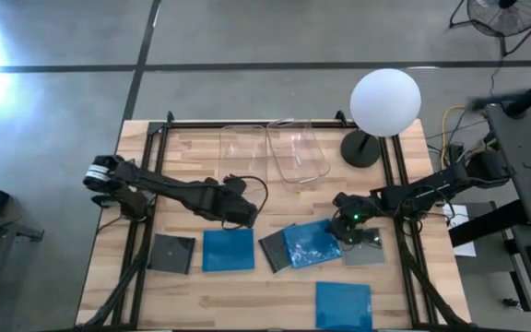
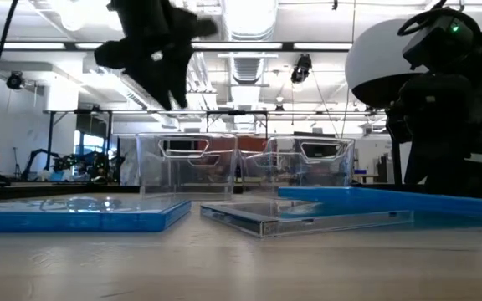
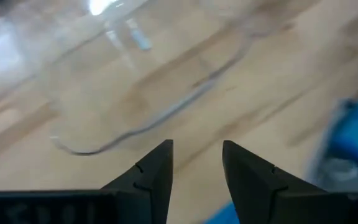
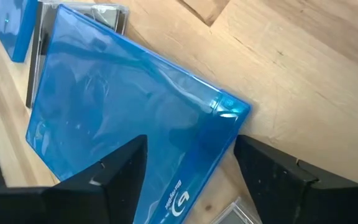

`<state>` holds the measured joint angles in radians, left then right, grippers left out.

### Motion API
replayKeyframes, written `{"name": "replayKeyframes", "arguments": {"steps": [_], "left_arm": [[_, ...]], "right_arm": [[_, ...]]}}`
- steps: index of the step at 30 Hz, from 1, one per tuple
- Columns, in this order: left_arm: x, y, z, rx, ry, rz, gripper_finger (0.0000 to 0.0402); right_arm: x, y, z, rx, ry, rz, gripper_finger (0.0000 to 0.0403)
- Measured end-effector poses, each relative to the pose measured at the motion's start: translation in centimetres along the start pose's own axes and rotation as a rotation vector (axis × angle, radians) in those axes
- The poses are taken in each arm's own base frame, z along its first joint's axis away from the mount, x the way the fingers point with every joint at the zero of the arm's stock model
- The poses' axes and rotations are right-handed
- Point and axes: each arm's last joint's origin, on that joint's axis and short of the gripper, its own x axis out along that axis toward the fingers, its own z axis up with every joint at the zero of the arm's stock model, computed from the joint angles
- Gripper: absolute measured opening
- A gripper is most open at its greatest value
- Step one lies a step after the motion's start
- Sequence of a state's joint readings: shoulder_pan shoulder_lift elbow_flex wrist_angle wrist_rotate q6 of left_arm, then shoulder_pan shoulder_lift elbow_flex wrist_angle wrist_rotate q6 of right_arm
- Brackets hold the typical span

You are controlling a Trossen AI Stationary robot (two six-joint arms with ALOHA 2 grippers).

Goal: Pick & place jewel cases by type
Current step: Put the right blue CD case into the right transparent bin

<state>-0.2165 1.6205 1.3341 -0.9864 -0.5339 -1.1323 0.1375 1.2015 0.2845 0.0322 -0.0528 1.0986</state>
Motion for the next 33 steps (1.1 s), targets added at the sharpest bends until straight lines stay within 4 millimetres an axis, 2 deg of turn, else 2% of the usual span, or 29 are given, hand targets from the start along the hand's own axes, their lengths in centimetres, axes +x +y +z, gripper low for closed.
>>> {"name": "replayKeyframes", "arguments": {"steps": [2,5,9,11,18,24,33], "left_arm": [[-0.2,-0.6,-0.1,-0.016,-0.017,-0.048,0.0122],[0.6,-2.0,-0.4,-0.015,-0.009,-0.156,0.0122],[1.8,-4.7,-0.7,0.074,0.001,-0.371,0.0122],[2.7,-5.6,-1.0,0.114,0.014,-0.420,0.0122],[6.1,-7.9,-2.3,0.198,0.149,-0.509,0.0122],[7.8,-10.4,-3.5,0.271,0.212,-0.581,0.0122],[10.3,-14.0,-3.1,0.321,0.195,-0.598,0.0122]], "right_arm": [[0.0,0.0,0.0,0.000,0.003,0.001,0.0242],[0.0,0.0,-0.1,-0.002,0.026,0.012,0.0242],[0.0,-0.2,-0.2,0.019,0.045,0.019,0.0242],[0.1,-0.4,-0.4,0.040,0.057,0.020,0.0242],[0.2,-1.3,-1.0,0.126,0.112,0.030,0.0244],[0.2,-1.3,-1.0,0.132,0.108,0.070,0.0244],[0.3,-1.1,-0.9,0.157,0.087,0.081,0.0244]]}}
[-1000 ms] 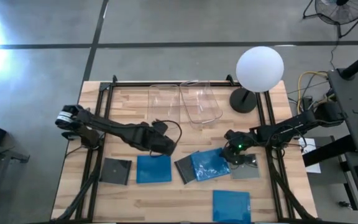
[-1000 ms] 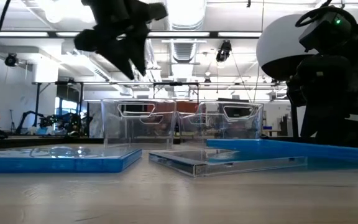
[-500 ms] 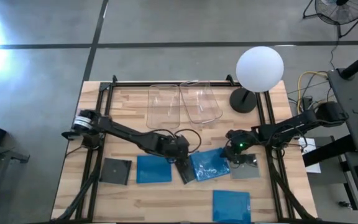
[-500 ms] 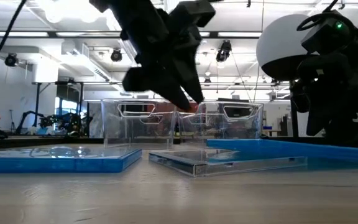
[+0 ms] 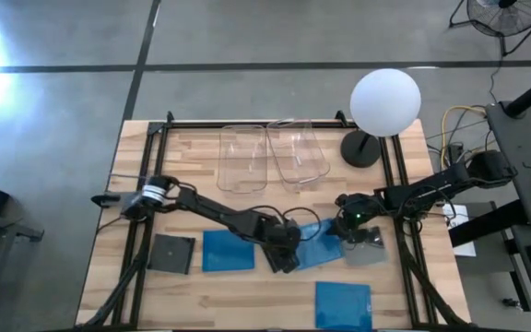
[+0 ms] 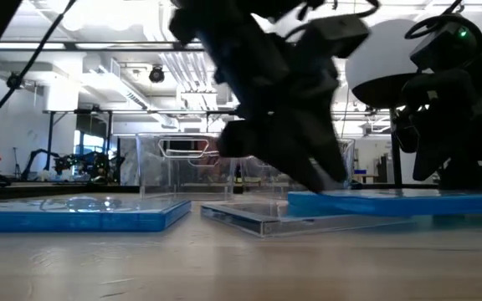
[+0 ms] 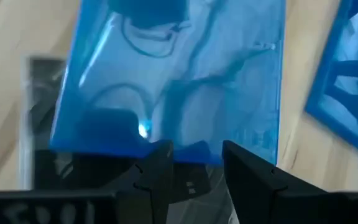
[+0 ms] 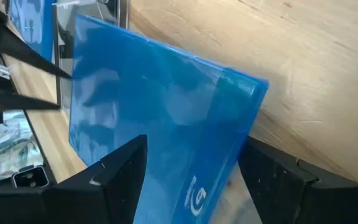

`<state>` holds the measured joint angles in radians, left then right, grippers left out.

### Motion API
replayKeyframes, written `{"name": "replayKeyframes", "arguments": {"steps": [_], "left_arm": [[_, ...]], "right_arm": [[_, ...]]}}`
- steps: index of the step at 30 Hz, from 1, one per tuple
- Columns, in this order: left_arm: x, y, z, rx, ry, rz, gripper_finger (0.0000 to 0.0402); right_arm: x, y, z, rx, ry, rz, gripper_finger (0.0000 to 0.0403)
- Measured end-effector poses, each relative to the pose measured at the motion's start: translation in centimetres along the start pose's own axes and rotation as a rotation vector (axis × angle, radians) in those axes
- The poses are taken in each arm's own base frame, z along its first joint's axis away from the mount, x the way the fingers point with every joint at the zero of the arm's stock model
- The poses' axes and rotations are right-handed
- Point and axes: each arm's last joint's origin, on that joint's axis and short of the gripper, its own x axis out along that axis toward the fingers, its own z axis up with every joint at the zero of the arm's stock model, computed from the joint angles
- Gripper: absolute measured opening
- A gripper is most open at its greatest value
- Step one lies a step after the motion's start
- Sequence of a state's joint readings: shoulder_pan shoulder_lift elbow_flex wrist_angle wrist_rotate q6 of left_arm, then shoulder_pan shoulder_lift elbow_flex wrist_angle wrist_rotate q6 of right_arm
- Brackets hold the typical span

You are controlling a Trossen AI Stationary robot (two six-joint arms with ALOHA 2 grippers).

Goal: Pick & place jewel cases by type
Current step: Put the right blue CD case into the right transparent bin

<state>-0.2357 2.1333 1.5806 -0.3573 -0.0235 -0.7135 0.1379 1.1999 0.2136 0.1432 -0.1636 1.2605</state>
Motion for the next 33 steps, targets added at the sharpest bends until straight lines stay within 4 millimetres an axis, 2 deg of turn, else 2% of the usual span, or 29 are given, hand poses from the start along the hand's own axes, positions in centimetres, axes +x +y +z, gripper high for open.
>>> {"name": "replayKeyframes", "arguments": {"steps": [6,11,13,18,24,27,30,33], "left_arm": [[1.6,-0.5,1.5,0.013,0.011,-0.031,0.0122],[1.3,-0.4,1.7,0.027,0.020,0.023,0.0122],[0.6,-0.3,1.7,0.038,0.023,0.064,0.0122],[-2.7,0.1,2.0,0.057,-0.007,0.223,0.0122],[-6.3,-0.2,2.8,0.065,-0.107,0.312,0.0122],[-8.3,-0.2,2.9,0.078,-0.152,0.389,0.0122],[-11.3,0.0,3.1,0.078,-0.192,0.470,0.0122],[-14.4,0.5,3.0,0.052,-0.233,0.532,0.0122]], "right_arm": [[0.0,0.7,0.2,-0.063,-0.003,0.020,0.0245],[0.0,1.1,0.2,-0.074,0.036,0.048,0.0233],[-0.2,1.2,0.1,-0.054,0.062,0.068,0.0220],[-1.5,2.5,0.2,-0.064,0.050,0.192,0.0174],[-4.1,3.9,0.3,-0.015,-0.025,0.357,0.0110],[-5.6,4.4,0.5,0.026,-0.123,0.430,0.0076],[-7.1,4.7,0.7,0.098,-0.272,0.494,0.0046],[-8.2,4.8,1.0,0.168,-0.424,0.521,0.0035]]}}
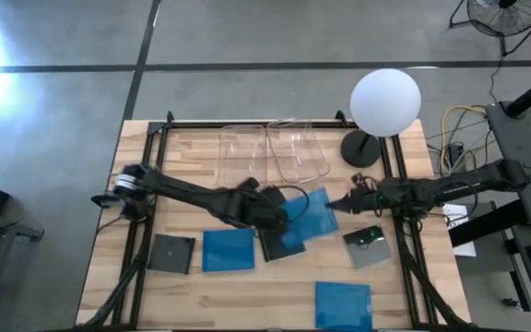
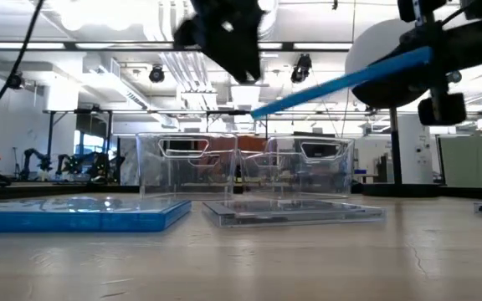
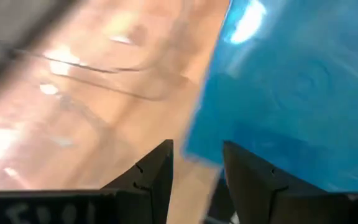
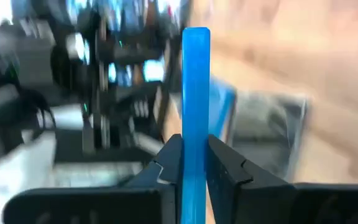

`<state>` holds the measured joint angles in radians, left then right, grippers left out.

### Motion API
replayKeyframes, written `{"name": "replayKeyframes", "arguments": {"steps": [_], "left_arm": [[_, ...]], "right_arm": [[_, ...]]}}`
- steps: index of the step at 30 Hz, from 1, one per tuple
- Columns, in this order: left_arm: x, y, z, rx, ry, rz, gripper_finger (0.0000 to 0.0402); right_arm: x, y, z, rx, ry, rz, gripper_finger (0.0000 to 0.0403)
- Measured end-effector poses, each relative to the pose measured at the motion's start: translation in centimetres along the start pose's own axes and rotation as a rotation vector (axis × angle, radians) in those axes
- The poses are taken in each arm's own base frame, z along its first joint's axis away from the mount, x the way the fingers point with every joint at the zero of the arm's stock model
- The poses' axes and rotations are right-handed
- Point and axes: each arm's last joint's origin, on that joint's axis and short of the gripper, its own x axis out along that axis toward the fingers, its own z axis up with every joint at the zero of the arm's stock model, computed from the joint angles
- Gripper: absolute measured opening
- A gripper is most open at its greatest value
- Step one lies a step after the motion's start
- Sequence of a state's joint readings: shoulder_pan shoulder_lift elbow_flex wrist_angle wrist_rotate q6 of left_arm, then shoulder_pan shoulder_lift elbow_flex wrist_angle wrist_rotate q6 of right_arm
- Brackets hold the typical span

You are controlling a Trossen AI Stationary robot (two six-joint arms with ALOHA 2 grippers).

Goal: Pick & place jewel cases by type
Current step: Put the right blue CD case into the right transparent bin

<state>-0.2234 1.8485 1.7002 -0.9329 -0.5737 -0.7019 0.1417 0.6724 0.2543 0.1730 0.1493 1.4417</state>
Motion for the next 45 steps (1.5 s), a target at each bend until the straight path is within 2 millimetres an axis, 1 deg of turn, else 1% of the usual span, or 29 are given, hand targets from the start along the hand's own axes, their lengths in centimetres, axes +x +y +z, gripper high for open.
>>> {"name": "replayKeyframes", "arguments": {"steps": [2,4,8,10,13,15,17,19,22,24,27,29,31,34,37,38,41,43,45], "left_arm": [[-1.7,1.5,0.1,-0.027,-0.020,0.040,0.0122],[-3.6,3.2,0.3,-0.081,-0.053,0.068,0.0122],[-7.0,6.6,0.0,-0.213,-0.139,0.106,0.0122],[-8.3,8.1,-0.3,-0.271,-0.190,0.117,0.0122],[-9.7,10.2,-1.2,-0.316,-0.245,0.135,0.0122],[-10.4,11.4,-1.9,-0.329,-0.260,0.135,0.0122],[-10.7,12.4,-2.7,-0.333,-0.263,0.135,0.0122],[-11.0,13.3,-3.5,-0.334,-0.269,0.137,0.0122],[-11.4,14.5,-4.5,-0.320,-0.275,0.135,0.0122],[-11.7,15.2,-5.1,-0.316,-0.276,0.130,0.0122],[-12.1,16.3,-5.9,-0.301,-0.282,0.123,0.0122],[-12.5,17.0,-6.3,-0.280,-0.287,0.119,0.0122],[-12.7,17.7,-6.8,-0.248,-0.291,0.118,0.0122],[-13.1,18.5,-7.4,-0.219,-0.307,0.125,0.0122],[-13.4,19.2,-7.9,-0.202,-0.324,0.132,0.0122],[-13.5,19.4,-8.0,-0.201,-0.331,0.135,0.0122],[-13.7,19.9,-8.1,-0.192,-0.352,0.153,0.0122],[-13.8,20.1,-8.2,-0.187,-0.363,0.164,0.0122],[-13.9,20.1,-8.2,-0.181,-0.369,0.171,0.0122]], "right_arm": [[-0.4,0.6,0.3,0.008,-0.084,0.006,0.0035],[-0.5,1.6,0.8,0.010,-0.201,0.012,0.0035],[-0.8,4.1,1.8,-0.009,-0.578,-0.005,0.0035],[-0.8,5.2,2.2,-0.012,-0.741,-0.029,0.0035],[0.0,6.7,2.2,0.053,-0.940,-0.041,0.0038],[1.3,7.5,2.1,0.090,-1.026,-0.049,0.0044],[3.1,7.9,1.8,0.100,-1.059,-0.066,0.0045],[5.3,7.8,1.4,0.120,-1.079,-0.079,0.0042],[7.9,7.1,1.1,0.170,-1.136,-0.087,0.0039],[9.2,6.8,1.3,0.233,-1.161,-0.075,0.0039],[10.6,6.0,1.7,0.244,-1.202,-0.123,0.0039],[11.2,5.7,2.2,0.209,-1.223,-0.194,0.0039],[11.7,5.7,3.0,0.185,-1.212,-0.293,0.0039],[12.3,5.4,4.2,0.128,-1.136,-0.537,0.0041],[13.4,5.1,5.0,0.215,-1.050,-0.676,0.0052],[13.8,4.9,5.2,0.241,-1.032,-0.704,0.0058],[15.3,4.5,5.6,0.353,-1.009,-0.718,0.0078],[16.1,4.5,5.9,0.369,-1.005,-0.724,0.0093],[16.7,5.0,6.2,0.369,-1.000,-0.717,0.0109]]}}
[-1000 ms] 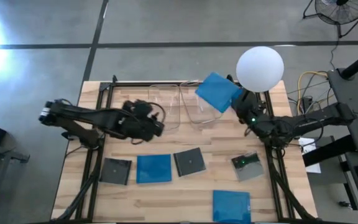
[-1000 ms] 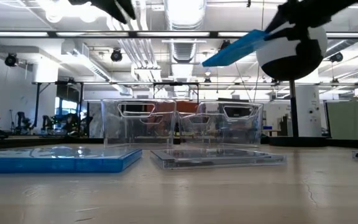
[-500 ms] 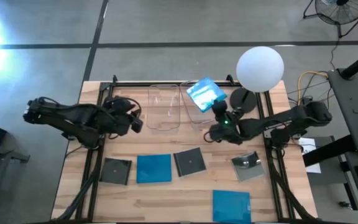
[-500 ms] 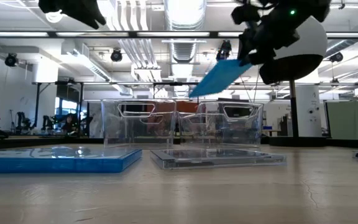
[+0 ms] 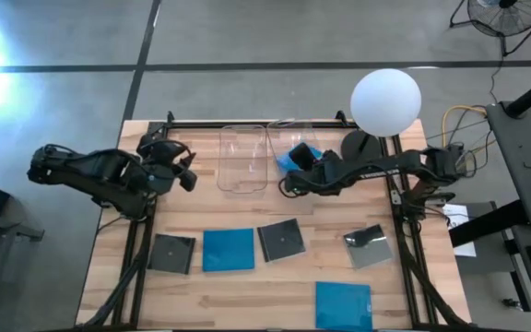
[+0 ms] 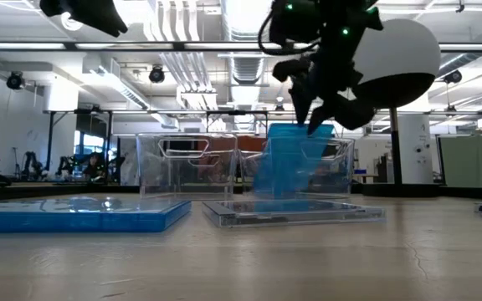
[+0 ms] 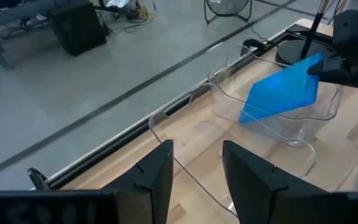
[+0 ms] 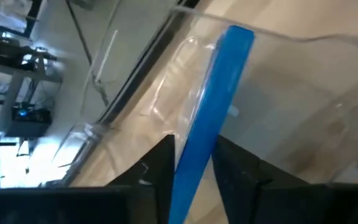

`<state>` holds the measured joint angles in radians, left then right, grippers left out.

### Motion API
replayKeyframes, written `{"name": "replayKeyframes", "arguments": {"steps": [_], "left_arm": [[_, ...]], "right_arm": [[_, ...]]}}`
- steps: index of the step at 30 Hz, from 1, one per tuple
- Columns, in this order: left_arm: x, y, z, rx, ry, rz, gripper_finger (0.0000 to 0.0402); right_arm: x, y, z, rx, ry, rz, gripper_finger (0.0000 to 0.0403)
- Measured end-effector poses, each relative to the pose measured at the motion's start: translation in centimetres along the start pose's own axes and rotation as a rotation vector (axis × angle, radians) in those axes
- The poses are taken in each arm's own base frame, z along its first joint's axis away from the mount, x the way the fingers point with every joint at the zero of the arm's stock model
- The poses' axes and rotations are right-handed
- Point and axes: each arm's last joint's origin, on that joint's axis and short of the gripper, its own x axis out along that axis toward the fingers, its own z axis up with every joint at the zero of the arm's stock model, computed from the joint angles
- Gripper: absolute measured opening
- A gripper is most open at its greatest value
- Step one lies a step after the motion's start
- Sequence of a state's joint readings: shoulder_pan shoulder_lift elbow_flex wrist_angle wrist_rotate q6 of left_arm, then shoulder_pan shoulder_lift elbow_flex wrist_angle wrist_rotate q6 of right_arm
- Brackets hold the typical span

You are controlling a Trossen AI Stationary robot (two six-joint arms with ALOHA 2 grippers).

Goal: Pick & place jewel cases by type
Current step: Put the right blue CD case into the right transparent bin, then adjust the right transparent bin

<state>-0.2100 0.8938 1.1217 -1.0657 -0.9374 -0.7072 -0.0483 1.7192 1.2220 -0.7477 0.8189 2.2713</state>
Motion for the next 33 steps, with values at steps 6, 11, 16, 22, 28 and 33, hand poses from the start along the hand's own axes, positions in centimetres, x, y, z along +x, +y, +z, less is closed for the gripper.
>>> {"name": "replayKeyframes", "arguments": {"steps": [6,11,16,22,28,33], "left_arm": [[0.0,0.0,0.0,0.003,0.014,-0.018,0.0122],[0.2,-0.1,-0.5,0.016,0.032,-0.023,0.0122],[0.6,-0.3,-1.1,0.034,0.080,-0.054,0.0122],[1.6,-1.2,-2.9,0.133,0.249,-0.201,0.0122],[2.3,-1.9,-3.9,0.103,0.299,-0.259,0.0122],[3.0,-2.3,-5.9,-0.040,0.399,-0.244,0.0122]], "right_arm": [[0.0,2.0,0.8,-0.223,0.067,-0.027,0.0174],[-0.2,2.2,0.8,-0.682,0.480,-0.119,0.0219],[-3.3,0.3,0.4,-1.038,0.751,-0.144,0.0236],[-9.1,-0.7,-0.8,-1.236,0.856,0.083,0.0226],[-11.3,-0.6,-0.8,-1.242,0.674,0.177,0.0220],[-14.1,-1.5,-0.6,-1.571,0.616,0.307,0.0219]]}}
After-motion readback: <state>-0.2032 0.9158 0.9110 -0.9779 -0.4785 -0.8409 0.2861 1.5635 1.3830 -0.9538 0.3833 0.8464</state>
